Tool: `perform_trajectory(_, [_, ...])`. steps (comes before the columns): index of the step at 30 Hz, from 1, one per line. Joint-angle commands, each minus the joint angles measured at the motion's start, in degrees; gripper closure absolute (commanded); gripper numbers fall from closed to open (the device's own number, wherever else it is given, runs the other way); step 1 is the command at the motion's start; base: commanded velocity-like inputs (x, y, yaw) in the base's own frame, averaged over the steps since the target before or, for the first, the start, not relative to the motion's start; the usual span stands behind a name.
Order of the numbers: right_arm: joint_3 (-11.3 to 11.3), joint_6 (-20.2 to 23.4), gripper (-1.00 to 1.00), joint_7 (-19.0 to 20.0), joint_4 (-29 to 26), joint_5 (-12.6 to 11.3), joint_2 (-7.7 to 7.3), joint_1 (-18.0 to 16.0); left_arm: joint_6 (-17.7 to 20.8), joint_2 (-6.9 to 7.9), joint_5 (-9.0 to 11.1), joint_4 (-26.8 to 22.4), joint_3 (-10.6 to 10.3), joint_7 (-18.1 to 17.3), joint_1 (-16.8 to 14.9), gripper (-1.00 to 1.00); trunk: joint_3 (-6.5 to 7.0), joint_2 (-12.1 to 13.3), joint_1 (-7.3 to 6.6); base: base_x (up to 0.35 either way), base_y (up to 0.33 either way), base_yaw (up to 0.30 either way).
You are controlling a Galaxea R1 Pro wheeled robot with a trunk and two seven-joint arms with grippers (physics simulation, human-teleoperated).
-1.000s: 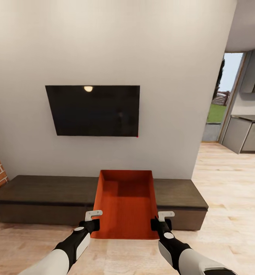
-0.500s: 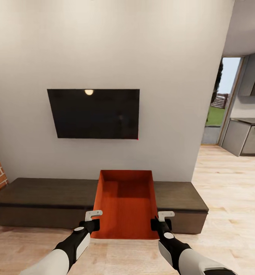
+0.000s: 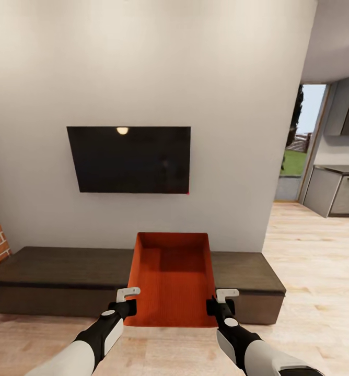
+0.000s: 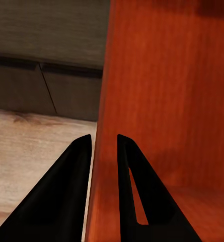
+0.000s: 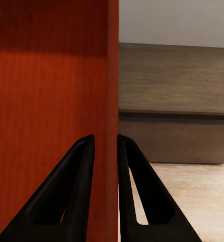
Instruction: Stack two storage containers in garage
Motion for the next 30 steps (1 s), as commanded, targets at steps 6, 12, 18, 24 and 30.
perform_trajectory(6, [-3.4, 0.2, 1.0, 0.0, -1.4, 1.6, 0.05, -0.1, 0.1, 0.04, 0.0, 0.0, 0.4, 2.0, 0.0, 1.0, 0.47, -0.1, 0.01, 0.0, 0.0, 0.0])
perform_trajectory(12, [-3.4, 0.2, 1.0, 0.0, -1.4, 1.6, 0.05, -0.1, 0.1, 0.05, 0.0, 0.0, 0.4, 2.0, 0.0, 1.0, 1.02, -0.1, 0.01, 0.0, 0.0, 0.0])
perform_trajectory(18, [-3.4, 0.2, 1.0, 0.0, -1.4, 1.6, 0.05, -0.1, 0.1, 0.04, 0.0, 0.0, 0.4, 2.0, 0.0, 1.0, 1.57, -0.1, 0.01, 0.0, 0.0, 0.0])
perform_trajectory(24, [-3.4, 0.2, 1.0, 0.0, -1.4, 1.6, 0.05, -0.1, 0.1, 0.09, 0.0, 0.0, 0.4, 2.0, 0.0, 1.0, 2.12, -0.1, 0.01, 0.0, 0.0, 0.0])
perform_trajectory(30, [-3.4, 0.2, 1.0, 0.0, -1.4, 1.6, 0.05, -0.1, 0.1, 0.11, 0.0, 0.0, 0.4, 2.0, 0.0, 1.0, 2.67, -0.1, 0.01, 0.0, 0.0, 0.0])
